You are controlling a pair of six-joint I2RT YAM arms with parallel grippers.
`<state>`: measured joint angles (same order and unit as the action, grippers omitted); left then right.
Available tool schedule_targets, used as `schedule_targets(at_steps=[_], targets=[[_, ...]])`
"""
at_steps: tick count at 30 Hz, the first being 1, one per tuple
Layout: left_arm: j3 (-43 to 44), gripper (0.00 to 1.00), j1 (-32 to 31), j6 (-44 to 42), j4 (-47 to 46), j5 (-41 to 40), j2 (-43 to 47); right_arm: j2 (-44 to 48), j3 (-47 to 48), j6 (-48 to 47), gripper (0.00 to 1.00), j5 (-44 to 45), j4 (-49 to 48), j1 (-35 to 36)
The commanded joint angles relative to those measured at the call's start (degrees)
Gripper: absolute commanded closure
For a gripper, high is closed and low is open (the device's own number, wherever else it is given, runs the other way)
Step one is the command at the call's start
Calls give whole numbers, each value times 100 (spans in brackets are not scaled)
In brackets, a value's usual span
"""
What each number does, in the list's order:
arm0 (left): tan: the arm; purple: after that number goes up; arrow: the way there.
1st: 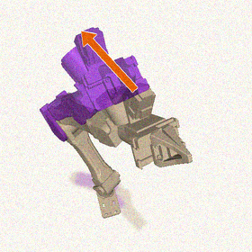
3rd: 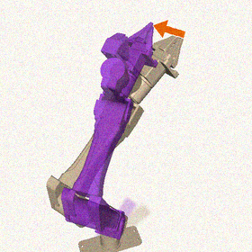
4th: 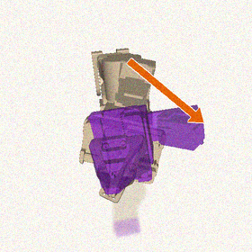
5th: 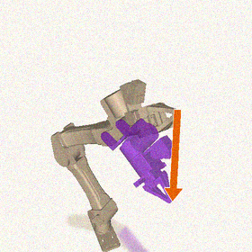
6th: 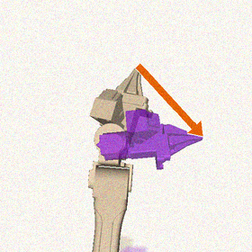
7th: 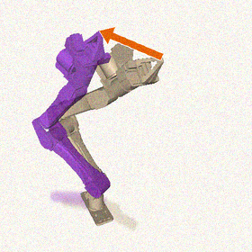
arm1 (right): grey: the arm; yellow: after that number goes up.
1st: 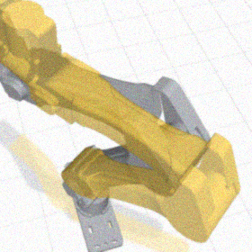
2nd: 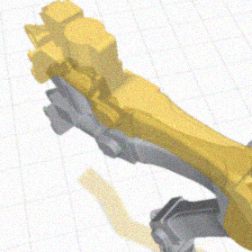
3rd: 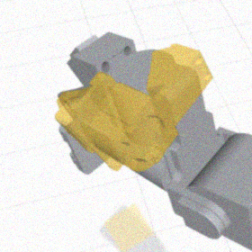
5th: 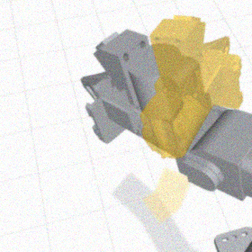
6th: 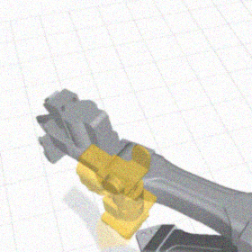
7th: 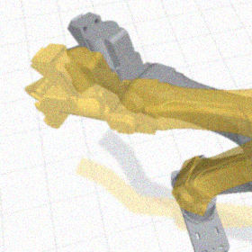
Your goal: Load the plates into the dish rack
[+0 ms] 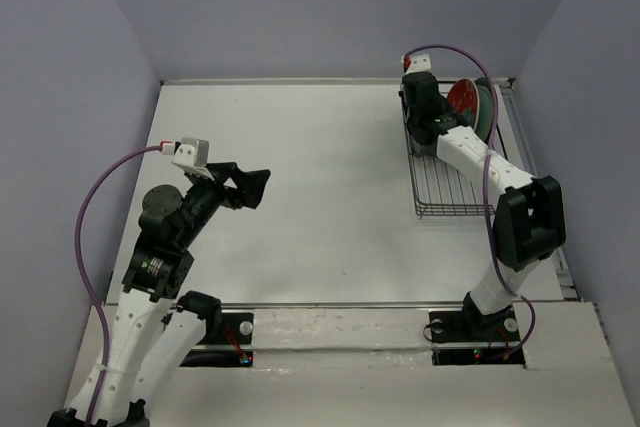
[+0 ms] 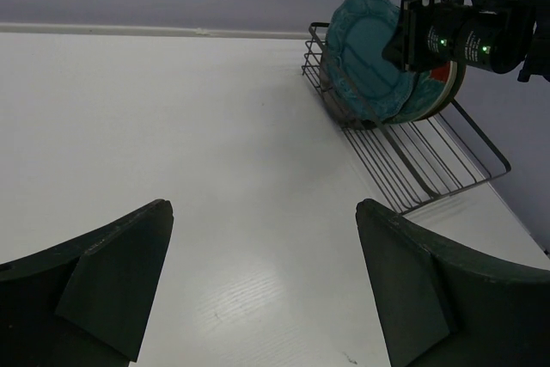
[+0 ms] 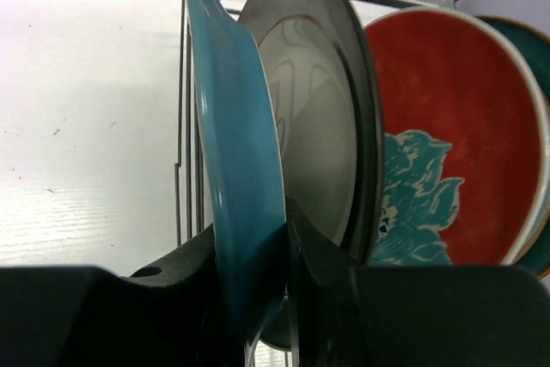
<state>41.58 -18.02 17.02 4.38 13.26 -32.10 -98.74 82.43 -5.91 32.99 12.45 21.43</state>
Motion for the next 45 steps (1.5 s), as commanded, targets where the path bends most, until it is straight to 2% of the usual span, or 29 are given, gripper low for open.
schedule_targets(at_steps=[1, 18, 21, 25, 26, 29, 40, 45], targets=[[-36, 1, -35, -67, -148, 72, 10, 39, 2, 406, 93, 190, -946, -77], [-45, 1, -26, -49, -148, 63, -42, -180, -474, 1390, 92, 383, -894, -78], [-45, 1, -35, -49, -139, 46, -51, -216, -465, 1540, 81, 383, -832, -78], [-45, 1, -35, -49, -148, 37, -77, -207, -421, 1716, 58, 568, -718, -130], [-54, 1, -35, -41, -139, 45, -95, -181, -369, 1716, 48, 594, -700, -130], [-54, 1, -35, -40, -139, 54, -139, -58, -255, 1681, 36, 586, -656, -130], [-63, 1, -35, -32, -139, -25, -183, 460, -26, 1584, 31, 7, -401, -130], [-54, 1, -35, -23, -131, -86, -236, 855, 18, 1812, 19, -828, -225, -130]])
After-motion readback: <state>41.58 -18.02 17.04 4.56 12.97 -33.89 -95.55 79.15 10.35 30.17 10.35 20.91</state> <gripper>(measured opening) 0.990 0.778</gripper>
